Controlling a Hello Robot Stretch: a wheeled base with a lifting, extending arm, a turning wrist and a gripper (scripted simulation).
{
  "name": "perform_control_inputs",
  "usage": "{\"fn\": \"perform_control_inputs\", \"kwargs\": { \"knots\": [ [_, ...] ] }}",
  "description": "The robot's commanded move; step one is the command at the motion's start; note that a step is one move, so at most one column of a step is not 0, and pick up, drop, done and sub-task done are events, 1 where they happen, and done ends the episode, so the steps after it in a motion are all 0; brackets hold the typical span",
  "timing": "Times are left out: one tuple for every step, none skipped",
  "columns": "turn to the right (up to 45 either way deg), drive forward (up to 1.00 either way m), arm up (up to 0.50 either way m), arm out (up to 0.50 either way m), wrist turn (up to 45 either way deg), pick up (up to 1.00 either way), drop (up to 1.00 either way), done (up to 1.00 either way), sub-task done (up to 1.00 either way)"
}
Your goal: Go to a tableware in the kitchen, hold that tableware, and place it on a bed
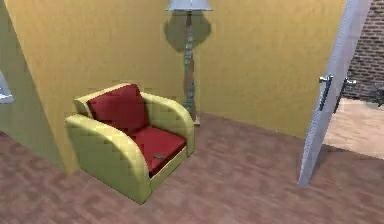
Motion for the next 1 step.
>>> {"fn": "perform_control_inputs", "kwargs": {
  "knots": [
    [-24.0,0.0,0.0,0.0,0.0,0.0,0.0,0.0,0.0]
  ]
}}
